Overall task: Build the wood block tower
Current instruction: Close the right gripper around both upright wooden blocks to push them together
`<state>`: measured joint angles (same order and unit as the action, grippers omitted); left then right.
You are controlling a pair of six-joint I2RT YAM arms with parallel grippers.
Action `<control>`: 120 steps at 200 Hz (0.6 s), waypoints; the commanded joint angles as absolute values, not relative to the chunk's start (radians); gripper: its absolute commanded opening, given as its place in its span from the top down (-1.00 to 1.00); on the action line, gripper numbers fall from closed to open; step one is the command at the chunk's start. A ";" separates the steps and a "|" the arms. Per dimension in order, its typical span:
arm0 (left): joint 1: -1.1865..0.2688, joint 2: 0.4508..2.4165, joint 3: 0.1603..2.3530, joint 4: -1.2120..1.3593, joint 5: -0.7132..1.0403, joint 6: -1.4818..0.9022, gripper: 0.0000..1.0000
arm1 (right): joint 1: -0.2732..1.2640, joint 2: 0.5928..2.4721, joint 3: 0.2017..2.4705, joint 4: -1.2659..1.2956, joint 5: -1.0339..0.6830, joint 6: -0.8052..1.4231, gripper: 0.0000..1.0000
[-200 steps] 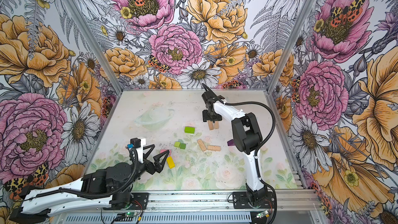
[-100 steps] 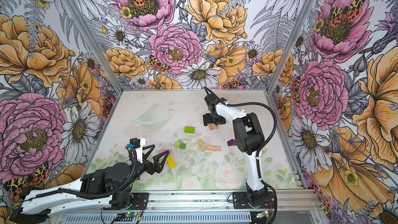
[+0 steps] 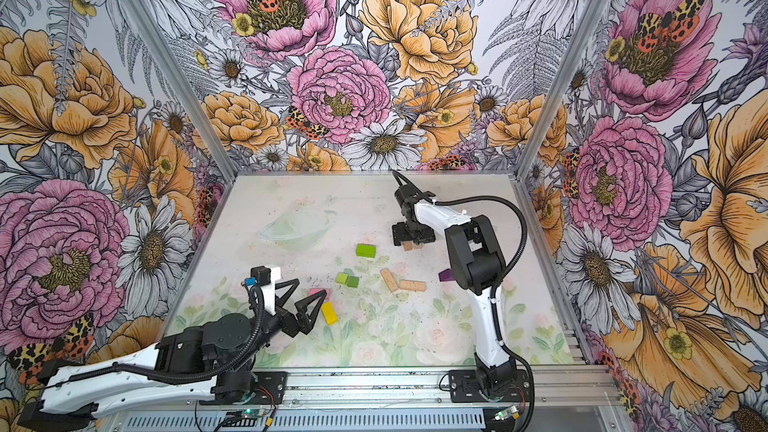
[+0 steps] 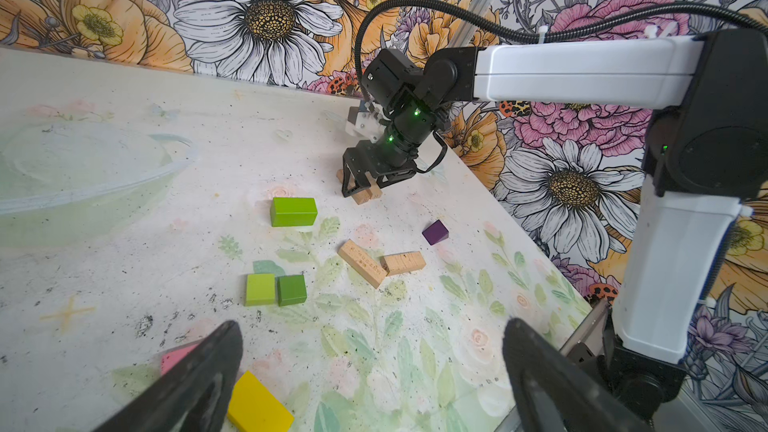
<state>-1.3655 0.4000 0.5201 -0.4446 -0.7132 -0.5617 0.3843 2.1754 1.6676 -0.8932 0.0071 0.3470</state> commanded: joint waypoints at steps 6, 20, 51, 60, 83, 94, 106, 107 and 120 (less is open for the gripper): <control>-1.365 0.394 0.540 -0.434 -0.713 -0.552 -0.97 | 0.376 2.213 1.703 -0.883 0.013 0.353 -0.75; -1.365 0.394 0.539 -0.435 -0.712 -0.551 -0.98 | 0.374 2.216 1.709 -0.883 0.011 0.350 -0.70; -1.365 0.391 0.538 -0.436 -0.715 -0.550 -0.98 | 0.374 2.222 1.719 -0.884 0.010 0.355 -0.40; -1.366 0.391 0.538 -0.436 -0.715 -0.551 -0.97 | 0.374 2.224 1.720 -0.884 0.004 0.357 -0.20; -1.366 0.388 0.538 -0.437 -0.712 -0.551 -0.98 | 0.370 2.228 1.716 -0.885 -0.005 0.367 0.07; -1.366 0.387 0.538 -0.438 -0.711 -0.549 -0.98 | 0.369 2.227 1.714 -0.886 -0.006 0.371 0.13; -1.365 0.385 0.537 -0.438 -0.710 -0.551 -0.98 | 0.368 2.224 1.711 -0.887 -0.007 0.376 0.14; -1.366 0.385 0.537 -0.439 -0.710 -0.551 -0.98 | 0.368 2.223 1.711 -0.887 -0.007 0.377 0.14; -1.366 0.384 0.537 -0.438 -0.710 -0.550 -0.98 | 0.369 2.218 1.708 -0.887 -0.005 0.383 0.14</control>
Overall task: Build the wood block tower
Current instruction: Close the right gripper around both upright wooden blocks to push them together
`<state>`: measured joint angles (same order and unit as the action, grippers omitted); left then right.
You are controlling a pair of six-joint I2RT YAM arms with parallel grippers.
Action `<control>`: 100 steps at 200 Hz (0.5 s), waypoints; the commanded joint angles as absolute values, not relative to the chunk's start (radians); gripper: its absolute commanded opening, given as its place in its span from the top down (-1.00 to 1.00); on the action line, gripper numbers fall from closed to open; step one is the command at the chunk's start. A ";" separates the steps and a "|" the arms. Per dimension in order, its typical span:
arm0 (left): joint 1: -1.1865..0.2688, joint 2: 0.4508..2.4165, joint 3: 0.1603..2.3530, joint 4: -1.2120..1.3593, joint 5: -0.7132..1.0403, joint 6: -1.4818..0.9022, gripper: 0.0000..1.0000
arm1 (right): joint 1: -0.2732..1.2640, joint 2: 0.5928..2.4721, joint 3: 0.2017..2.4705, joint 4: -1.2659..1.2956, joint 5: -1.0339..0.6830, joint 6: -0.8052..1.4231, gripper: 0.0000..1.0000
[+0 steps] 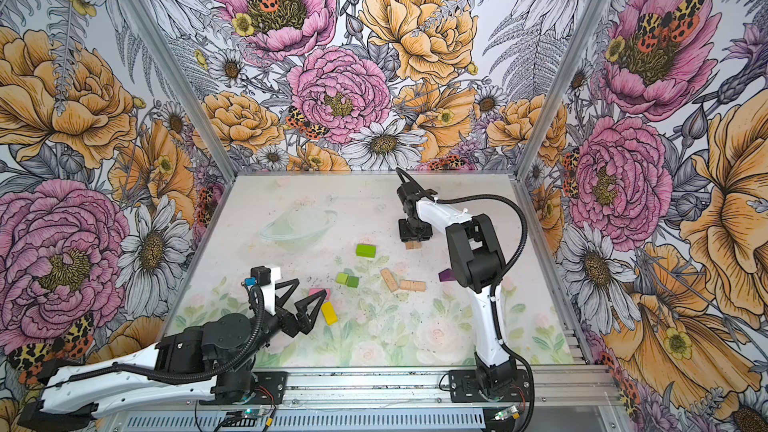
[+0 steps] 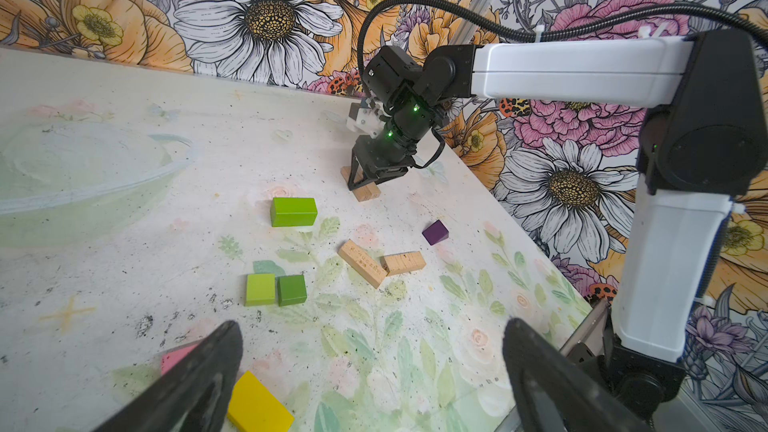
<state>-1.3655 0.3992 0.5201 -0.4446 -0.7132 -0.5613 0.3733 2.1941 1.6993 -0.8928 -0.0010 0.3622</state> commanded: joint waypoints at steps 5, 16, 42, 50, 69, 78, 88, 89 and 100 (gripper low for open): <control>-1.367 0.382 0.537 -0.439 -0.708 -0.551 -0.97 | 0.370 2.216 1.707 -0.887 -0.005 0.385 0.14; -1.366 0.379 0.536 -0.438 -0.706 -0.550 -0.98 | 0.368 2.211 1.707 -0.887 -0.005 0.389 0.14; -1.367 0.370 0.529 -0.439 -0.701 -0.551 -0.98 | 0.369 2.214 1.709 -0.890 -0.006 0.404 0.14; -1.367 0.366 0.528 -0.438 -0.698 -0.553 -0.98 | 0.369 2.219 1.713 -0.890 -0.006 0.412 0.14; -1.367 0.352 0.521 -0.438 -0.692 -0.555 -0.98 | 0.369 2.232 1.722 -0.890 -0.016 0.433 0.14; -1.367 0.345 0.519 -0.440 -0.692 -0.554 -0.98 | 0.369 2.238 1.726 -0.890 -0.022 0.441 0.14; -1.367 0.335 0.516 -0.439 -0.690 -0.553 -0.98 | 0.369 2.245 1.733 -0.892 -0.028 0.449 0.13; -1.367 0.335 0.516 -0.440 -0.690 -0.552 -0.97 | 0.368 2.245 1.733 -0.892 -0.029 0.451 0.13; -1.367 0.330 0.514 -0.441 -0.690 -0.547 -0.98 | 0.368 2.251 1.740 -0.890 -0.041 0.456 0.13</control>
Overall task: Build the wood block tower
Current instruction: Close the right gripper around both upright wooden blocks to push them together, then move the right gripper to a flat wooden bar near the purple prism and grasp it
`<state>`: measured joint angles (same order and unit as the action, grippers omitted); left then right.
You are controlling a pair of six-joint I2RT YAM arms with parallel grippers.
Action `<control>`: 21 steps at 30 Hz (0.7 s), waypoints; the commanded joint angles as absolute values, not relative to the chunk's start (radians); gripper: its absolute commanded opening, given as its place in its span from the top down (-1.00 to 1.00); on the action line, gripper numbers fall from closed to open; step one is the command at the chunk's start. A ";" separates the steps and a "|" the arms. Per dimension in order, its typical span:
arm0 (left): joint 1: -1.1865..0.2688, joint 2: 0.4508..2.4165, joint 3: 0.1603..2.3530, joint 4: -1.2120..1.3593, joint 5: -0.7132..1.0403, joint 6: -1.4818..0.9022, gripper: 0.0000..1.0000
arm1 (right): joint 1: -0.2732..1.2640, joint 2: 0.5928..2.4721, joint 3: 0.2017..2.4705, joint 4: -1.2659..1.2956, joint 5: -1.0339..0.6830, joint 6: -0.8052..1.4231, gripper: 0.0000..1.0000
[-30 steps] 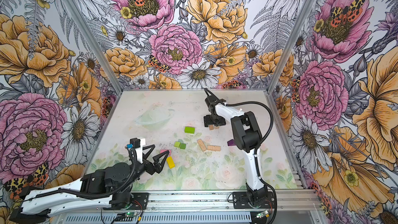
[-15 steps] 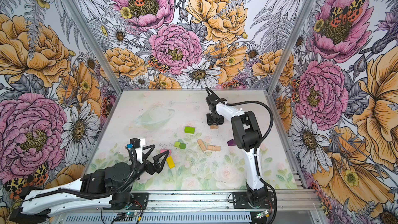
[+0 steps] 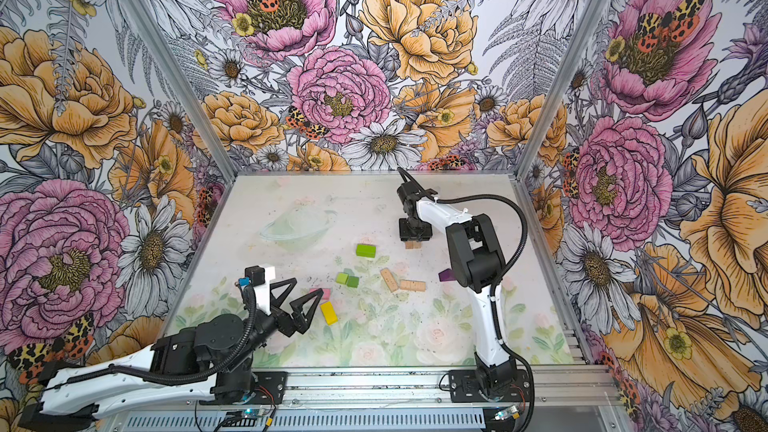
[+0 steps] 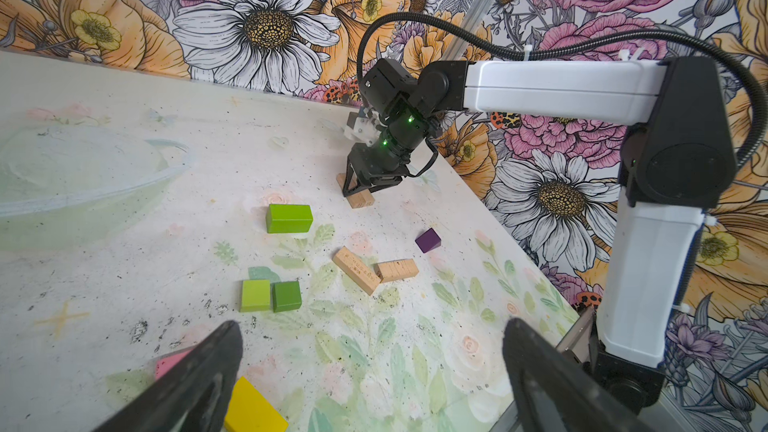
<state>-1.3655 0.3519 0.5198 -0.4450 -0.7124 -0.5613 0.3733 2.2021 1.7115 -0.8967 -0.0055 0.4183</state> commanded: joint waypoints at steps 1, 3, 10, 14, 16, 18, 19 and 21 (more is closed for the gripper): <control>-1.367 0.331 0.513 -0.441 -0.690 -0.546 -0.98 | 0.369 2.251 1.741 -0.890 -0.042 0.457 0.13; -1.367 0.332 0.516 -0.439 -0.687 -0.537 -0.97 | 0.371 2.258 1.751 -0.891 -0.049 0.461 0.12; -1.341 0.458 0.542 -0.377 -0.617 -0.494 -0.98 | 0.380 2.270 1.786 -0.893 -0.069 0.477 0.08; -1.263 0.593 0.610 -0.400 -0.534 -0.481 -0.98 | 0.380 2.260 1.783 -0.894 -0.066 0.476 0.04; -1.221 0.658 0.637 -0.385 -0.457 -0.449 -0.98 | 0.379 2.257 1.782 -0.896 -0.065 0.473 0.01; -1.184 0.712 0.656 -0.347 -0.380 -0.405 -0.98 | 0.380 2.253 1.782 -0.895 -0.072 0.470 -0.04; -1.171 0.729 0.659 -0.320 -0.344 -0.383 -0.97 | 0.379 2.253 1.784 -0.895 -0.075 0.469 -0.07; -1.132 0.766 0.672 -0.288 -0.253 -0.334 -0.98 | 0.378 2.254 1.786 -0.895 -0.083 0.467 -0.20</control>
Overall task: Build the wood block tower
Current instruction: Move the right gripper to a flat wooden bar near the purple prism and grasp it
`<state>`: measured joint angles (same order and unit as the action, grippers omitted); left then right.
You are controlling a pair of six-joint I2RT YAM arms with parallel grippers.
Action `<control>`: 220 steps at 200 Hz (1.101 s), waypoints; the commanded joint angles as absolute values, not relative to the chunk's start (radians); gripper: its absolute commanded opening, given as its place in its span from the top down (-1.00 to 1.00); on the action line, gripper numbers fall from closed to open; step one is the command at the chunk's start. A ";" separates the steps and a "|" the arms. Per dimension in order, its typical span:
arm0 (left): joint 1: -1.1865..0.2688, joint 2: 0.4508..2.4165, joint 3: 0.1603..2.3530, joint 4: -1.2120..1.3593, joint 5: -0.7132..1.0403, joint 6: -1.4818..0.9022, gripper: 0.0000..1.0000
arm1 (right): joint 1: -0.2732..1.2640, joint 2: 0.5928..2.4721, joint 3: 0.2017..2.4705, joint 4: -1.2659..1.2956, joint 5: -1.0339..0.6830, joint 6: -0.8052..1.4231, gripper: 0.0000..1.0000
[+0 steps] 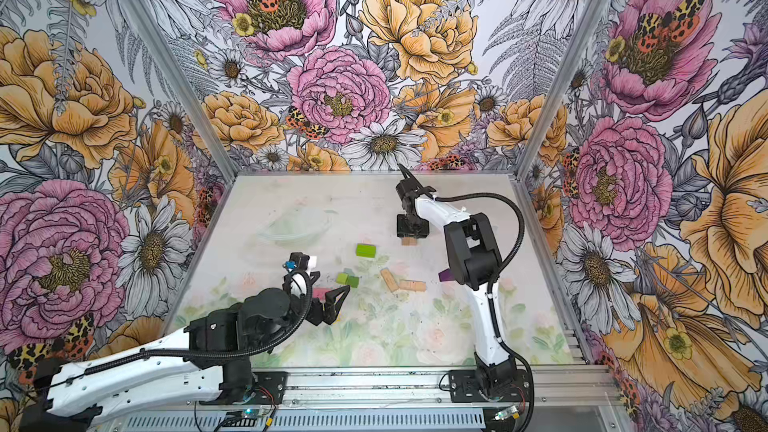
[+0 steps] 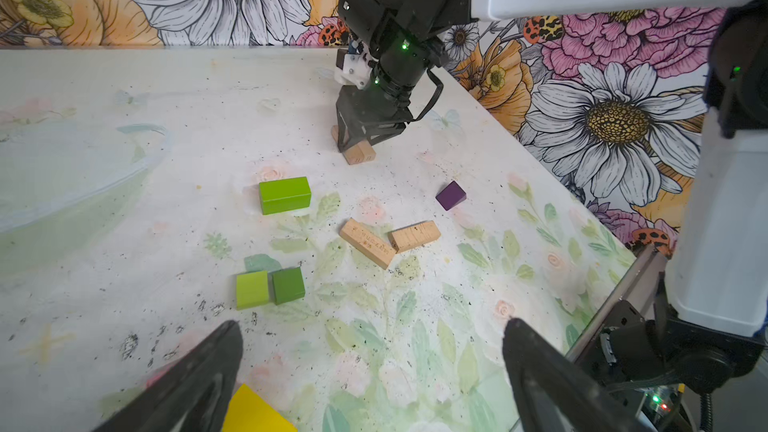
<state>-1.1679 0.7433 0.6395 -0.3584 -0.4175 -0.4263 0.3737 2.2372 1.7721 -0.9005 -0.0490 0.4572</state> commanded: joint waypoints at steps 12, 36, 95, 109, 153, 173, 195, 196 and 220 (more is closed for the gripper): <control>-1.080 0.808 0.698 -0.284 -0.114 -0.273 -0.98 | 0.378 2.243 1.790 -0.895 -0.097 0.461 -0.40; -1.028 0.836 0.717 -0.276 0.060 -0.190 -0.98 | 0.375 2.197 1.787 -0.896 -0.108 0.451 -0.55; -0.898 0.907 0.736 -0.242 0.323 -0.161 -0.98 | 0.368 1.941 1.641 -0.896 -0.106 0.417 -0.56; -0.894 0.919 0.725 -0.226 0.321 -0.165 -0.98 | 0.367 1.871 1.570 -0.894 -0.119 0.418 -0.56; -0.890 0.924 0.653 -0.154 0.313 -0.222 -0.98 | 0.383 1.682 1.333 -0.885 -0.135 0.444 -0.55; -0.894 0.913 0.618 -0.129 0.292 -0.254 -0.98 | 0.401 1.634 1.248 -0.874 -0.142 0.477 -0.56; -0.909 0.889 0.587 -0.126 0.240 -0.275 -0.97 | 0.423 1.597 1.186 -0.873 -0.095 0.538 -0.58; -0.910 0.888 0.586 -0.126 0.239 -0.277 -0.97 | 0.423 1.596 1.184 -0.873 -0.094 0.541 -0.58; -0.926 0.859 0.555 -0.116 0.219 -0.288 -0.97 | 0.467 1.589 1.151 -0.875 -0.063 0.595 -0.61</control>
<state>-0.9104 0.8963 0.5819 -0.1680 0.2565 -0.2562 0.4305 1.6306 1.1725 -0.8864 -0.1120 0.5144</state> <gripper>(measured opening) 0.987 0.797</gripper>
